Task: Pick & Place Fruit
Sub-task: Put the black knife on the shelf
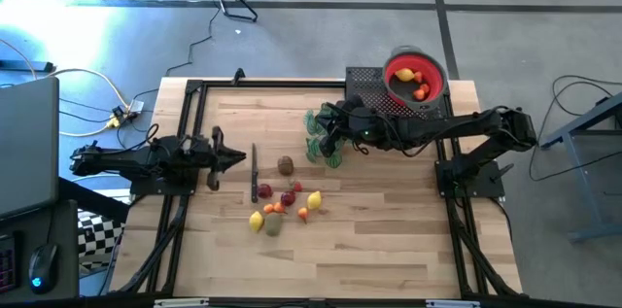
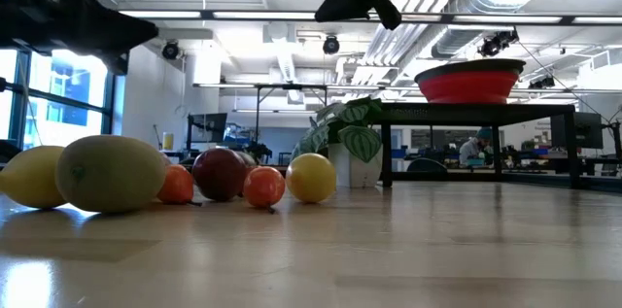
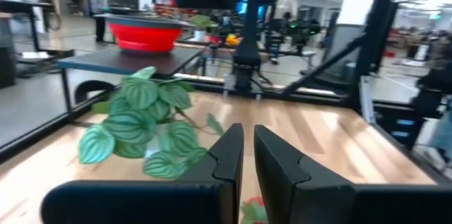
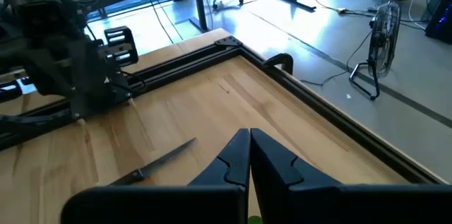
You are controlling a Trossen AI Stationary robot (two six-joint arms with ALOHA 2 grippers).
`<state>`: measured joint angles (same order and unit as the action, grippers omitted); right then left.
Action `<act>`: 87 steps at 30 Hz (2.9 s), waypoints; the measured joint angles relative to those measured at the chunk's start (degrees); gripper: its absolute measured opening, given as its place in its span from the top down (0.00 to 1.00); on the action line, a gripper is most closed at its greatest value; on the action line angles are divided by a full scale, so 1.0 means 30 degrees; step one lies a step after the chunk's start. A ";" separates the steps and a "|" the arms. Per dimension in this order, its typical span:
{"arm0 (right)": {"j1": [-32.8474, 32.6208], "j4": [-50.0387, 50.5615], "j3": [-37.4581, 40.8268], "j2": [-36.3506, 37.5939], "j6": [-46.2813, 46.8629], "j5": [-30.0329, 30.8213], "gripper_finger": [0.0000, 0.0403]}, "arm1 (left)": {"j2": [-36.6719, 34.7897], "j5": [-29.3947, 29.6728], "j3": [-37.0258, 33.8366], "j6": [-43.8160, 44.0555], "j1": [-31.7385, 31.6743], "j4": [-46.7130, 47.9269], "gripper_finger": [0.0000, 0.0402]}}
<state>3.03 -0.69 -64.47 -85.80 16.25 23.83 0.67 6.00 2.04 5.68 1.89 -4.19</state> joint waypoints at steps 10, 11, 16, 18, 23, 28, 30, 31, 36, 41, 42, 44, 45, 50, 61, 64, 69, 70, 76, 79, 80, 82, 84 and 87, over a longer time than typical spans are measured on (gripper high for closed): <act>0.0029 0.0015 0.0000 0.0000 -0.0003 -0.0007 0.99 | 0.0000 0.2842 0.0022 0.7131 0.0000 0.0534 0.95; 0.0029 0.0015 0.0000 0.0000 -0.0007 -0.0007 0.99 | 0.0001 0.3116 0.0022 0.7719 0.0000 0.0605 0.97; 0.0029 0.0029 0.0000 0.0000 -0.0475 -0.0004 0.99 | 0.0622 0.4022 0.0036 0.9698 0.0000 0.0586 1.00; 0.0029 0.0029 0.0000 0.0000 -0.0510 0.0000 0.99 | 0.1120 0.4220 0.0036 1.0434 0.0000 0.0560 1.00; 0.0029 0.0117 0.0000 0.0000 -0.0517 -0.0007 0.99 | 0.3085 0.3757 0.0036 1.1551 0.0012 -0.0067 1.00; 0.0029 0.0389 -0.0007 0.0000 -0.0517 -0.0007 0.99 | 0.5673 0.3216 0.0113 1.1290 0.0904 -0.3141 1.00; 0.0029 0.0578 -0.0007 0.0000 -0.0533 -0.0007 0.99 | 0.6713 0.3763 0.0677 1.1051 0.1544 -0.3503 1.00; 0.0029 0.0619 -0.0007 0.0000 -0.0539 -0.0007 0.99 | 0.7236 0.4216 0.1086 1.1050 0.1863 -0.3510 1.00; 0.0029 0.0615 -0.0007 0.0000 -0.0660 -0.0001 0.99 | 1.0267 0.6041 0.3657 1.1158 0.3392 -0.1785 1.00; 0.0029 0.0612 -0.0007 0.0000 -0.1667 -0.0003 0.99 | 1.3105 0.6299 0.6959 1.3766 0.4053 0.2957 1.00; 0.0029 0.0612 -0.0007 0.0000 -0.1806 -0.0007 0.99 | 1.3609 0.6320 0.7660 1.4756 0.4043 0.4150 1.00; 0.0034 0.0619 -0.0007 0.0000 -0.2026 -0.0007 0.99 | 1.4582 0.6330 0.8998 1.6598 0.4036 0.6795 1.00; 0.0029 0.0619 -0.0007 0.0000 -0.2111 -0.0005 0.99 | 1.5090 0.6313 0.9665 1.7389 0.4036 0.8116 1.00; 0.0036 0.0721 -0.0007 0.0000 -0.2669 -0.0004 0.99 | 1.7710 0.5048 1.2185 2.0852 0.4036 1.2745 1.00; 0.0325 0.0763 -0.0007 0.0000 -0.3089 -0.0007 0.99 | 2.1502 0.1155 1.3413 2.4660 0.4029 1.5469 1.00; 0.0527 0.1048 -0.0007 0.0000 -0.3060 -0.0015 0.99 | 2.1573 0.0424 1.3609 2.5414 0.4021 1.6373 1.00; 0.0670 0.1457 -0.0007 0.0000 -0.2900 -0.0007 0.99 | 2.1573 -0.1303 1.3631 2.6172 0.4029 1.6433 1.00; 0.0670 0.1457 -0.0007 0.0000 -0.2892 -0.0012 0.99 | 2.1619 -0.1433 1.3631 2.6204 0.4029 1.6441 1.00; 0.0663 0.1457 -0.0007 0.0000 -0.2984 -0.0022 0.99 | 2.1711 -0.1480 1.3631 2.5414 0.4011 1.6444 1.00; 0.0663 0.1457 -0.0007 0.0000 -0.2994 -0.0022 0.99 | 2.1704 -0.1552 1.3631 2.4640 0.4007 1.6437 0.99; 0.0663 0.1457 -0.0007 0.0000 -0.2993 -0.0022 0.99 | 2.1704 -0.1813 1.3631 2.4612 0.4007 1.6455 0.98; 0.0663 0.1458 -0.0007 0.0000 -0.2994 -0.0022 0.99 | 2.1704 -0.2361 1.3631 2.4649 0.4000 1.6592 0.94; 0.0663 0.1479 -0.0007 0.0000 -0.2994 -0.0022 0.99 | 2.1704 -0.2502 1.3631 2.4989 0.4000 1.7004 0.87; 0.0663 0.1486 -0.0007 0.0000 -0.2994 -0.0022 0.99 | 2.1807 -0.2114 1.3631 2.5801 0.4007 1.7727 0.74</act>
<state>5.02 3.77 -64.49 -85.80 7.27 23.77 66.09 -0.34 42.94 83.08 13.91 49.00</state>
